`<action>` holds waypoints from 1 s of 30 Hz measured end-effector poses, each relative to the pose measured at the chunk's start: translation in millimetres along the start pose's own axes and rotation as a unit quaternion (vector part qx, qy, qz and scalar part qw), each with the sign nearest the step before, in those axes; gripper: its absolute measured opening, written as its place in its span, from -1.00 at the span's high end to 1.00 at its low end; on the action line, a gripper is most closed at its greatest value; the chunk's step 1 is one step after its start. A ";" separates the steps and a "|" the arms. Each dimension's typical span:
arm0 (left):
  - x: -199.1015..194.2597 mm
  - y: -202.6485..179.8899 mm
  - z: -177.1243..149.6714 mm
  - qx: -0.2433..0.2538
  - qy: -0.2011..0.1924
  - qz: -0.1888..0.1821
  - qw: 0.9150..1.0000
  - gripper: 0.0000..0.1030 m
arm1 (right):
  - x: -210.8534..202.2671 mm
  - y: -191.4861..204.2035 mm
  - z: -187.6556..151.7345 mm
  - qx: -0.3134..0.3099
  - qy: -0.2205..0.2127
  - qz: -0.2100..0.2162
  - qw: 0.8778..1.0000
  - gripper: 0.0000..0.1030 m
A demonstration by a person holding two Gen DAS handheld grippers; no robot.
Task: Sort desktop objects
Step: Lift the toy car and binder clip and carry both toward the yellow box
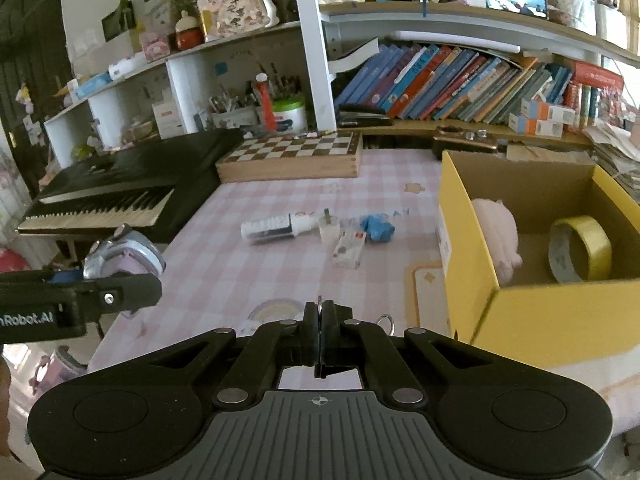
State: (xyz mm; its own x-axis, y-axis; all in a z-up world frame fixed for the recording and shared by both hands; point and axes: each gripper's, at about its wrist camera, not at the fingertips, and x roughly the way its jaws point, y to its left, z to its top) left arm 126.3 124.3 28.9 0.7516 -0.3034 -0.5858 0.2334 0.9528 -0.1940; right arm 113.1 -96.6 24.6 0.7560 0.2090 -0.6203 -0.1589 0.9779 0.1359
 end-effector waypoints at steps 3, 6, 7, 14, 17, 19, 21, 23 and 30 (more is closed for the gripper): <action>-15.5 -0.5 -8.4 0.004 -0.001 -0.004 1.000 -0.23 | -13.7 3.6 -10.2 0.006 0.001 -0.003 1.000 0.97; -26.6 -0.6 -16.7 0.005 0.002 -0.008 1.000 -0.23 | -25.3 6.4 -19.0 0.014 0.001 -0.006 1.000 0.97; -29.4 -0.6 -18.9 0.006 0.003 -0.009 1.000 -0.23 | -28.6 7.4 -21.6 0.016 0.001 -0.007 1.000 0.97; -48.6 -2.0 -36.8 0.007 0.009 -0.019 1.000 -0.23 | -49.4 13.6 -41.8 0.025 0.003 -0.014 1.000 0.97; -54.7 -4.2 -42.8 0.011 0.011 -0.024 1.000 -0.23 | -57.4 14.1 -49.3 0.030 0.001 -0.020 0.999 0.97; -59.2 -5.5 -46.7 0.014 0.011 -0.027 0.999 -0.23 | -62.8 14.1 -53.6 0.034 0.000 -0.025 0.999 0.97; -62.3 -6.9 -49.9 0.017 0.012 -0.030 0.999 -0.23 | -67.3 14.0 -58.7 0.038 0.000 -0.030 0.999 0.97; -64.4 -9.7 -53.2 0.022 0.015 -0.036 0.999 -0.23 | -72.3 13.8 -64.1 0.044 0.001 -0.036 0.998 0.97; -62.6 -26.1 -62.9 0.044 0.033 -0.069 0.996 -0.23 | -88.3 5.7 -81.8 0.070 0.006 -0.060 0.996 0.97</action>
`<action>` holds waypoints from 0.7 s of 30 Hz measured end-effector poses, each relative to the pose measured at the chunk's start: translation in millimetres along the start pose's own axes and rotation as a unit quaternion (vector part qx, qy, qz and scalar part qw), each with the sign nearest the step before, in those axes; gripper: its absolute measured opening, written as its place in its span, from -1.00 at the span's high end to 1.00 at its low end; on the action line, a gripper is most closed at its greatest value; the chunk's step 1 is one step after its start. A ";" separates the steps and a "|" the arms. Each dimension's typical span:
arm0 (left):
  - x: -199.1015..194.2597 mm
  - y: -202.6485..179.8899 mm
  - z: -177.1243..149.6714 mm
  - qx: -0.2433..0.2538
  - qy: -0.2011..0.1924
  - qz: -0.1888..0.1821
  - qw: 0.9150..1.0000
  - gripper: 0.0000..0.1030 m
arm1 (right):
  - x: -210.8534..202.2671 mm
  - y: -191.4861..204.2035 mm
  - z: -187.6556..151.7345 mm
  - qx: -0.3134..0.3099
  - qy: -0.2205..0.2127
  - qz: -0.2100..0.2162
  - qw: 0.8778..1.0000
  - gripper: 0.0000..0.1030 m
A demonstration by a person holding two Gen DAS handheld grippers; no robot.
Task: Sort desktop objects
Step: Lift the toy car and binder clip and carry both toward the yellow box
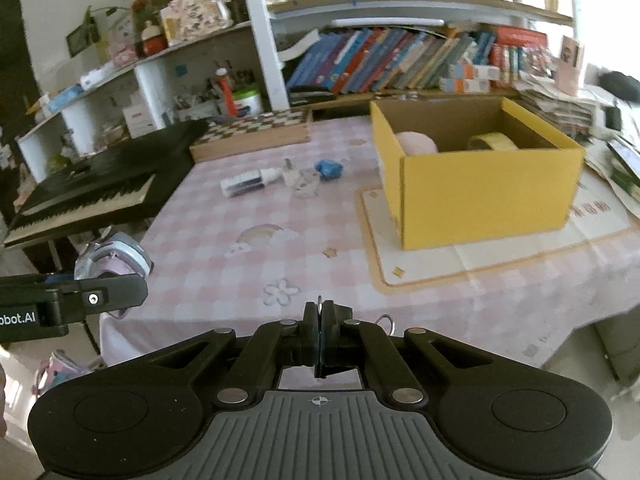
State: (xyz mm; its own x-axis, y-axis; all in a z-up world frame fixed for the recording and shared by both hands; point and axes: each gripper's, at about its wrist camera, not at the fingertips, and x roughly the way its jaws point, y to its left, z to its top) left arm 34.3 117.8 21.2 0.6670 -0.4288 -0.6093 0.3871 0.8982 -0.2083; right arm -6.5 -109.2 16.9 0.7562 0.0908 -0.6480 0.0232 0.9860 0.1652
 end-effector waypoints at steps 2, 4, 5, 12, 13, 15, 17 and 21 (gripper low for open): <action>1.6 -4.0 0.0 0.007 0.003 -0.009 1.000 -0.23 | -3.9 -3.8 -3.1 0.008 -0.001 -0.008 1.000 0.97; 3.7 -7.7 0.0 0.013 0.006 -0.018 1.000 -0.23 | -7.5 -7.4 -5.4 0.013 -0.001 -0.016 1.000 0.97; 4.7 -9.5 0.1 0.016 0.007 -0.022 1.000 -0.23 | -9.3 -9.0 -6.8 0.016 0.000 -0.019 1.000 0.97; 15.8 -25.1 -0.1 0.038 0.022 -0.058 0.997 -0.23 | -18.9 -21.3 -15.4 0.038 0.003 -0.048 0.998 0.97; 17.7 -27.3 0.0 0.041 0.024 -0.063 0.997 -0.23 | -20.0 -23.2 -16.4 0.041 0.003 -0.052 0.998 0.97; 19.7 -31.0 0.0 0.046 0.027 -0.070 0.996 -0.23 | -21.4 -26.6 -17.6 0.047 0.004 -0.059 0.997 0.97; 22.3 -34.7 0.9 0.051 0.029 -0.076 0.995 -0.23 | -23.0 -29.3 -19.0 0.051 0.004 -0.064 0.997 0.97; 28.1 -41.7 2.7 0.059 0.031 -0.087 0.994 -0.23 | -25.2 -34.7 -19.6 0.056 0.004 -0.073 0.996 0.97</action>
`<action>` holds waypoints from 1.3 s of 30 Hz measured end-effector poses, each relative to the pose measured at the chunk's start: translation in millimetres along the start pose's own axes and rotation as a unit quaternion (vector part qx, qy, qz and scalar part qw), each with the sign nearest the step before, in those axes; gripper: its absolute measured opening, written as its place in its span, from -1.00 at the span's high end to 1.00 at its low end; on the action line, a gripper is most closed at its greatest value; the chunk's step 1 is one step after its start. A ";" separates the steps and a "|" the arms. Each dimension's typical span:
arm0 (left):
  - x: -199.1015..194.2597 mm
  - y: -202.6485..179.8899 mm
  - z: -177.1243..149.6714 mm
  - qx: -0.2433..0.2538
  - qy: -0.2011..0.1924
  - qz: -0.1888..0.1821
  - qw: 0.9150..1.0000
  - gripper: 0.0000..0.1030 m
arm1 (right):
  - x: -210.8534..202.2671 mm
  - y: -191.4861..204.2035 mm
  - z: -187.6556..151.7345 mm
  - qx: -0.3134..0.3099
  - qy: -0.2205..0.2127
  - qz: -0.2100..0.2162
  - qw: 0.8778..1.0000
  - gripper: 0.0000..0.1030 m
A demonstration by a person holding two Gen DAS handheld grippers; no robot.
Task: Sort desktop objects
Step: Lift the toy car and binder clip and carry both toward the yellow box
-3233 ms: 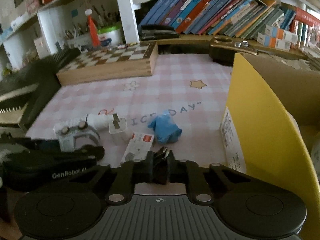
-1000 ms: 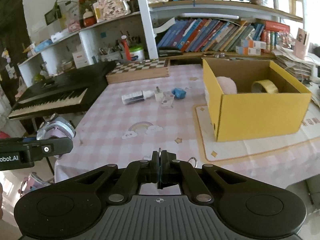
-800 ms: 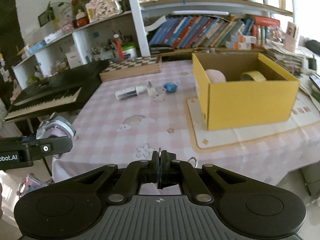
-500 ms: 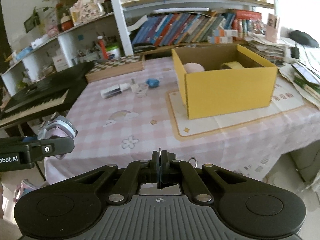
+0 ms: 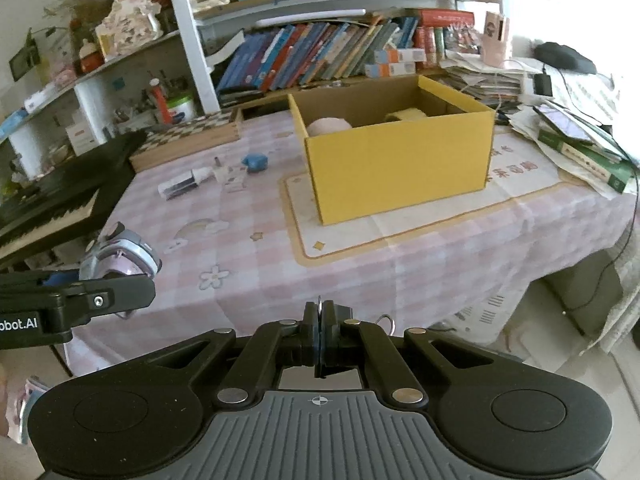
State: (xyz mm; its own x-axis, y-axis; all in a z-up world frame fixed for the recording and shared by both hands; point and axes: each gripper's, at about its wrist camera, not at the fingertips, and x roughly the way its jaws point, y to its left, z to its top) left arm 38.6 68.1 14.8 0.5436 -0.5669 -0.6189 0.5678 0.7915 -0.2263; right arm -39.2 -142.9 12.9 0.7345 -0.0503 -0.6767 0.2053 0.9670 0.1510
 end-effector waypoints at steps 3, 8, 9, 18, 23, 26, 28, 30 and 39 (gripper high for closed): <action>5.2 -5.8 2.7 0.006 0.003 -0.009 1.000 -0.23 | -0.9 -6.2 0.0 0.005 0.001 -0.006 1.000 0.97; 16.8 -19.0 8.3 0.018 0.009 -0.025 0.999 -0.23 | -3.3 -19.1 -0.1 0.017 0.000 -0.019 1.000 0.97; 18.5 -21.5 9.0 0.020 0.010 -0.027 0.999 -0.23 | -3.2 -22.1 0.5 0.020 0.000 -0.021 1.000 0.97; 36.5 -39.4 20.2 0.036 0.013 -0.040 0.998 -0.23 | -2.7 -45.2 7.8 0.033 -0.004 -0.032 0.999 0.97; 48.3 -52.5 28.1 0.042 0.015 -0.045 0.998 -0.23 | -0.2 -59.6 14.1 0.037 -0.005 -0.035 0.999 0.97; 55.6 -58.7 32.9 0.043 0.015 -0.045 0.998 -0.23 | 1.9 -67.7 18.4 0.038 -0.005 -0.035 0.999 0.97; 60.1 -63.4 35.9 0.043 0.016 -0.045 0.998 -0.23 | 4.2 -73.3 22.0 0.039 -0.003 -0.035 0.999 0.97; 64.4 -66.9 38.8 0.043 0.016 -0.044 0.998 -0.23 | 6.6 -78.1 25.5 0.038 -0.002 -0.033 0.999 0.97; 86.3 -86.0 52.0 0.041 0.017 -0.037 0.998 -0.23 | 18.6 -103.1 41.6 0.033 0.004 -0.025 0.999 0.97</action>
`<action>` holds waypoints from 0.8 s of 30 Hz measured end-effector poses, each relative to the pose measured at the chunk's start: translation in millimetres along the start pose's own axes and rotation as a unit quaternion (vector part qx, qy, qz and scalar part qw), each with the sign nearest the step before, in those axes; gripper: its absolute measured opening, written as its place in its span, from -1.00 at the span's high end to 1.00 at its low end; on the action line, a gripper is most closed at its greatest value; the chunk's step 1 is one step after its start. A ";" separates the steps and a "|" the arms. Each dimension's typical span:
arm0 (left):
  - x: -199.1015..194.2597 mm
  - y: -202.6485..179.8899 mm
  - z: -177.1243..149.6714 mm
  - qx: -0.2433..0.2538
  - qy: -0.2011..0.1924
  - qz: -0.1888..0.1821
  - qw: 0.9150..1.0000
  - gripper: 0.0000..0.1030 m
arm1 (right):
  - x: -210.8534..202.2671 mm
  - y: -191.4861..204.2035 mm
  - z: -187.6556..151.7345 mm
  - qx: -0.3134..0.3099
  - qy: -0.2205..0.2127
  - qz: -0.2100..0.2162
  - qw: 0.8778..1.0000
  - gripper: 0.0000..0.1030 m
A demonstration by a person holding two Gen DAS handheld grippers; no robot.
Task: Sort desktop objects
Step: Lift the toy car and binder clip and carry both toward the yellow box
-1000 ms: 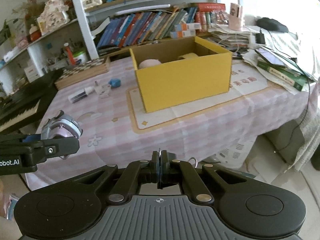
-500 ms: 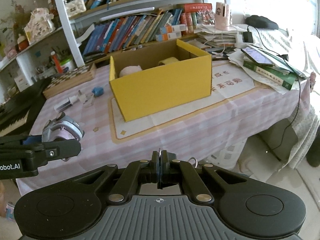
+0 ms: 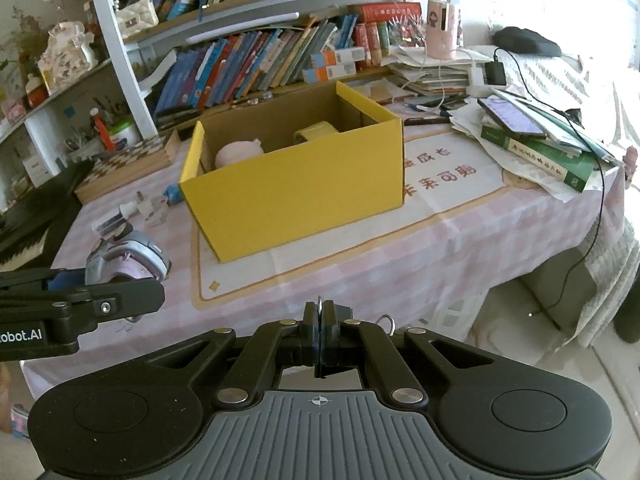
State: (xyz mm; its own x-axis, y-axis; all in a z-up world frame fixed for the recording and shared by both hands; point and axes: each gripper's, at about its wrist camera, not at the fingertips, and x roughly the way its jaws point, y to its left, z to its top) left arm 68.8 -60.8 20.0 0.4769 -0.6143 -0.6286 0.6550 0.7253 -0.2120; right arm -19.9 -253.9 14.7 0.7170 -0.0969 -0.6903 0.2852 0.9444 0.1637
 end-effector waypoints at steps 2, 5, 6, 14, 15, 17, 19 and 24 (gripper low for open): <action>5.0 -3.3 3.7 -0.001 0.000 0.002 1.000 -0.23 | 3.4 -5.3 4.1 -0.002 0.001 0.003 1.000 0.97; 12.8 -8.1 8.8 -0.004 0.000 0.007 1.000 -0.23 | 8.8 -13.7 10.5 -0.005 0.004 0.008 1.000 0.97; 15.3 -9.5 10.5 -0.004 -0.001 0.008 1.000 -0.23 | 10.7 -16.4 12.8 -0.006 0.004 0.009 1.000 0.97; 37.5 -24.0 23.8 -0.010 -0.004 0.019 1.000 -0.23 | 25.3 -38.8 31.2 -0.018 0.007 0.023 1.000 0.97; 40.0 -25.8 25.4 -0.010 -0.006 0.021 1.000 -0.23 | 27.0 -41.5 33.6 -0.020 0.008 0.026 0.999 0.97; 44.4 -30.2 29.6 -0.011 -0.010 0.025 1.000 -0.23 | 31.4 -46.8 38.7 -0.024 0.008 0.031 0.999 0.97; 48.1 -34.3 34.4 -0.010 -0.016 0.031 0.999 -0.23 | 35.2 -51.0 43.6 -0.029 0.007 0.037 0.999 0.97; 55.0 -37.9 48.5 -0.009 -0.032 0.048 0.998 -0.23 | 43.9 -61.0 60.8 -0.041 0.000 0.055 0.998 0.97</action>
State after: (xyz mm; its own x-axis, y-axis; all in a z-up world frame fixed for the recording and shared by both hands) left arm 98.6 -137.2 29.7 0.5735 -0.5601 -0.5978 0.5942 0.7868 -0.1671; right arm 32.9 -334.9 17.2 0.7411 0.0078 -0.6714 0.1527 0.9718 0.1798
